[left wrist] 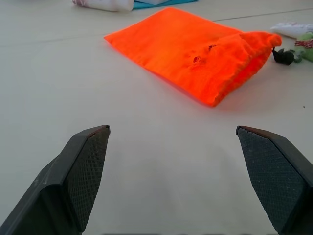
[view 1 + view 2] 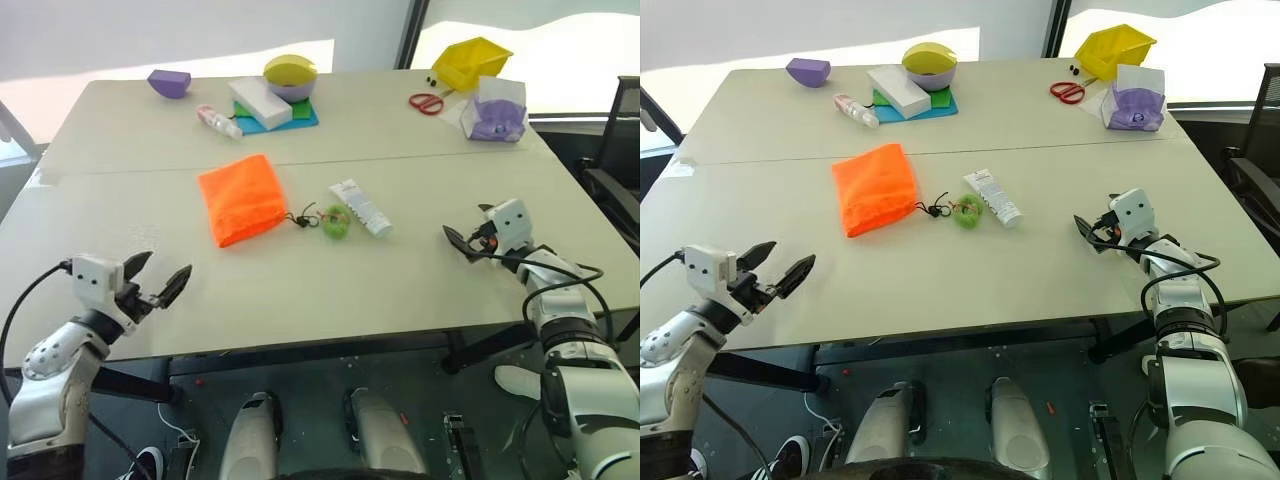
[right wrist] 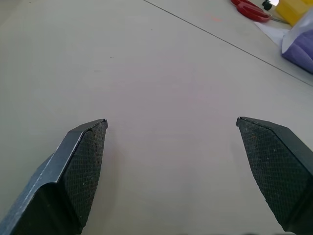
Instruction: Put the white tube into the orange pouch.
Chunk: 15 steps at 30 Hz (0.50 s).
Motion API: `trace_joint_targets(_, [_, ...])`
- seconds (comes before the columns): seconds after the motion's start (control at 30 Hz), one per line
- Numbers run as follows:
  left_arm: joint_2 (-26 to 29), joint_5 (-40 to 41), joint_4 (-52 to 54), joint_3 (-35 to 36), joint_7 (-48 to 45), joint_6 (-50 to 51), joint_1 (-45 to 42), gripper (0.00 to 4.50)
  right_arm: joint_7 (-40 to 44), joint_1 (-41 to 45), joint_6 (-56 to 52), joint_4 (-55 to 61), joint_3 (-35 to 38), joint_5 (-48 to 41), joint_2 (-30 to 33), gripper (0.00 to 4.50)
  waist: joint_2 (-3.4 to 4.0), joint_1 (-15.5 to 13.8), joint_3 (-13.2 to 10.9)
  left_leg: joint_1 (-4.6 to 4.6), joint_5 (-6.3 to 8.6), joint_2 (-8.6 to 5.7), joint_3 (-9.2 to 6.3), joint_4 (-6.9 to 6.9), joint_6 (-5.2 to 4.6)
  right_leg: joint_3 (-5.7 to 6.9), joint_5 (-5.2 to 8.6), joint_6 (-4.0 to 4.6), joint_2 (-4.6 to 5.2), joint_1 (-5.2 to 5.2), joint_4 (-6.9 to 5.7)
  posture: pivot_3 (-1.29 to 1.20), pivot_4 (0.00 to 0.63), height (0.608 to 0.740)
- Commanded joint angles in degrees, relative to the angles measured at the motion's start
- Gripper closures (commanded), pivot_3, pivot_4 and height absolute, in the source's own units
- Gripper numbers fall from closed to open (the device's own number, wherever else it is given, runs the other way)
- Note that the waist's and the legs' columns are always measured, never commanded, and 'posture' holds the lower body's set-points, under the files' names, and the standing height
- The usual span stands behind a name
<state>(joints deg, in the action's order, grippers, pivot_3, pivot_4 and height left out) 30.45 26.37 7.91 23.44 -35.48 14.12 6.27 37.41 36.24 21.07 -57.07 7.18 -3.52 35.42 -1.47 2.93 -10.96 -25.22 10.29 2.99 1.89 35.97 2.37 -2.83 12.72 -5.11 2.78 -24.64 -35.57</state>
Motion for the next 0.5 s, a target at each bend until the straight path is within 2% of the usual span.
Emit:
trace_joint_targets(0.03, [-0.07,0.09,1.67,1.32,0.32,-2.04,-0.02,0.07,0.21,0.79,0.52,1.27,0.95,-0.68,0.95,0.09,0.00,-0.07,0.00,0.00,0.00,0.00,0.00,0.00,0.00,0.00,0.00,0.00,0.00,0.00,0.00,0.00,0.150,0.740])
trace_joint_targets(0.5, [0.72,-3.72,-1.94,-1.45,0.35,-5.21,-3.53,0.07,0.02,0.05,1.11,1.55,1.03,-0.60,0.87,0.09,0.00,-0.20,0.00,-0.01,0.00,0.00,0.01,-0.02,0.00,0.00,0.00,0.01,0.01,0.00,0.03,0.00,0.150,0.740])
